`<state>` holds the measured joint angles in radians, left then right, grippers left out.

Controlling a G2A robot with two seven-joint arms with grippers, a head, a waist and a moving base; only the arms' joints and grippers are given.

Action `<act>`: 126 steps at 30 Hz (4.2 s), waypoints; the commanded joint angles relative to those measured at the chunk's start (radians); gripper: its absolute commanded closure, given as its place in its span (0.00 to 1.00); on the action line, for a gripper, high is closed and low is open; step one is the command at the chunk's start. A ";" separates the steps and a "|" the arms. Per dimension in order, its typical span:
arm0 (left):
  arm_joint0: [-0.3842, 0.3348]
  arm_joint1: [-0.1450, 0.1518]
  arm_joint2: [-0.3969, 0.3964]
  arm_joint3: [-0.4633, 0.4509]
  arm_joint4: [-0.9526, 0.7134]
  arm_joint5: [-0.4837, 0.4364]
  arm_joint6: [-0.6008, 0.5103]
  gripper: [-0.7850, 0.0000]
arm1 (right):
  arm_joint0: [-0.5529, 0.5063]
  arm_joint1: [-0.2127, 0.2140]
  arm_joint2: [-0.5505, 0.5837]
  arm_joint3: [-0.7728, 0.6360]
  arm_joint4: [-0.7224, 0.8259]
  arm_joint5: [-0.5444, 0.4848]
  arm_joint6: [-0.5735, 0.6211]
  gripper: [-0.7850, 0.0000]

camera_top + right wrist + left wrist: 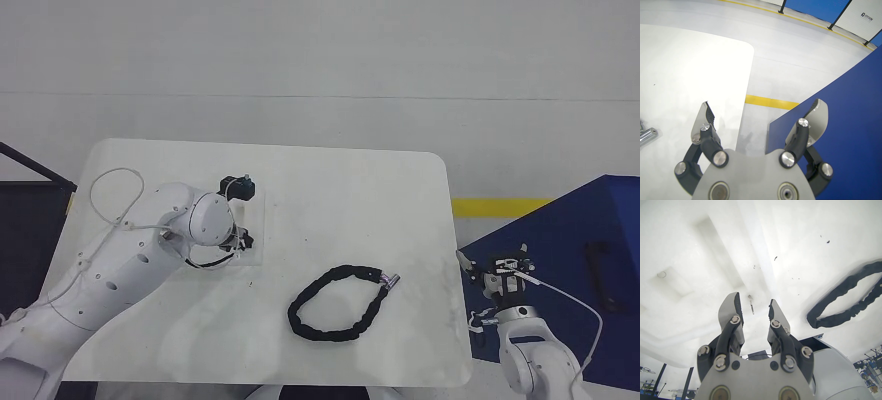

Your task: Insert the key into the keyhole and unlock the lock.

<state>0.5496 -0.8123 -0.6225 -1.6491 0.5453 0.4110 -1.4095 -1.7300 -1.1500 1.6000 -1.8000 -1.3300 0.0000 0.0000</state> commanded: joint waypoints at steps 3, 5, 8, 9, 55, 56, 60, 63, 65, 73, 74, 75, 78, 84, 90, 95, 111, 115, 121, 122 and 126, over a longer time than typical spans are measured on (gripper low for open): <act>-0.023 0.004 0.037 0.010 -0.009 0.015 0.015 0.81 | 0.000 0.000 0.000 0.000 0.000 0.000 0.000 0.00; -0.035 0.005 0.054 0.015 -0.020 0.016 0.016 0.92 | 0.000 0.000 0.000 0.000 0.000 0.000 0.000 0.00; -0.055 0.008 0.080 0.024 -0.035 0.019 0.019 1.00 | 0.000 0.000 0.000 0.000 0.000 0.000 0.000 0.00; -0.061 0.009 0.088 0.026 -0.040 0.021 0.021 1.00 | 0.000 0.000 0.000 0.000 0.000 0.000 0.000 0.00; 0.459 0.400 -0.607 0.192 -1.220 -0.739 0.064 1.00 | 0.000 0.000 0.000 0.000 0.000 0.000 0.000 0.00; 0.459 0.400 -0.607 0.192 -1.220 -0.739 0.064 1.00 | 0.000 0.000 0.000 0.000 0.000 0.000 0.000 0.00; 0.459 0.400 -0.607 0.192 -1.220 -0.739 0.064 1.00 | 0.000 0.000 0.000 0.000 0.000 0.000 0.000 0.00; 0.459 0.400 -0.607 0.192 -1.220 -0.739 0.064 1.00 | 0.000 0.000 0.000 0.000 0.000 0.000 0.000 0.00; 0.459 0.400 -0.607 0.192 -1.220 -0.739 0.064 1.00 | 0.000 0.000 0.000 0.000 0.000 0.000 0.000 0.00; 0.459 0.400 -0.607 0.192 -1.220 -0.739 0.064 1.00 | 0.000 0.000 0.000 0.000 0.000 0.000 0.000 0.00; 0.459 0.400 -0.607 0.192 -1.220 -0.739 0.064 1.00 | -0.008 -0.001 -0.016 -0.014 0.035 -0.049 0.019 0.00; 0.459 0.400 -0.607 0.192 -1.220 -0.739 0.064 1.00 | -0.020 -0.001 -0.022 -0.048 0.083 -0.091 0.052 0.00; 0.459 0.400 -0.607 0.192 -1.220 -0.739 0.064 1.00 | -0.098 -0.005 -0.035 -0.220 -0.042 0.055 0.138 0.00; 0.459 0.400 -0.607 0.192 -1.220 -0.739 0.064 1.00 | -0.284 -0.023 -0.176 -0.550 -0.149 0.273 0.349 0.00; 0.459 0.400 -0.607 0.192 -1.220 -0.739 0.064 1.00 | -0.207 -0.044 -0.270 -0.550 -0.087 0.416 0.437 0.00; 0.459 0.400 -0.607 0.192 -1.220 -0.739 0.064 1.00 | -0.207 -0.044 -0.270 -0.550 -0.087 0.416 0.437 0.00; 0.459 0.400 -0.607 0.192 -1.220 -0.739 0.064 1.00 | 0.157 -0.066 -0.353 -0.550 -0.053 0.503 1.317 0.00; 0.459 0.400 -0.607 0.192 -1.220 -0.739 0.064 1.00 | 0.160 -0.101 -0.370 -0.550 -0.049 0.460 1.361 0.00; 0.459 0.400 -0.607 0.192 -1.220 -0.739 0.064 1.00 | 0.160 -0.101 -0.370 -0.550 -0.049 0.460 1.361 0.00; 0.459 0.400 -0.607 0.192 -1.220 -0.739 0.064 1.00 | 0.160 -0.101 -0.370 -0.550 -0.049 0.460 1.361 0.00; 0.459 0.400 -0.607 0.192 -1.220 -0.739 0.064 1.00 | 0.160 -0.101 -0.370 -0.550 -0.049 0.460 1.361 0.00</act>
<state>1.0086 -0.4119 -1.2297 -1.4576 -0.6750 -0.3283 -1.3450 -1.5696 -1.2507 1.2297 -2.3500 -1.3790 0.4599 1.3608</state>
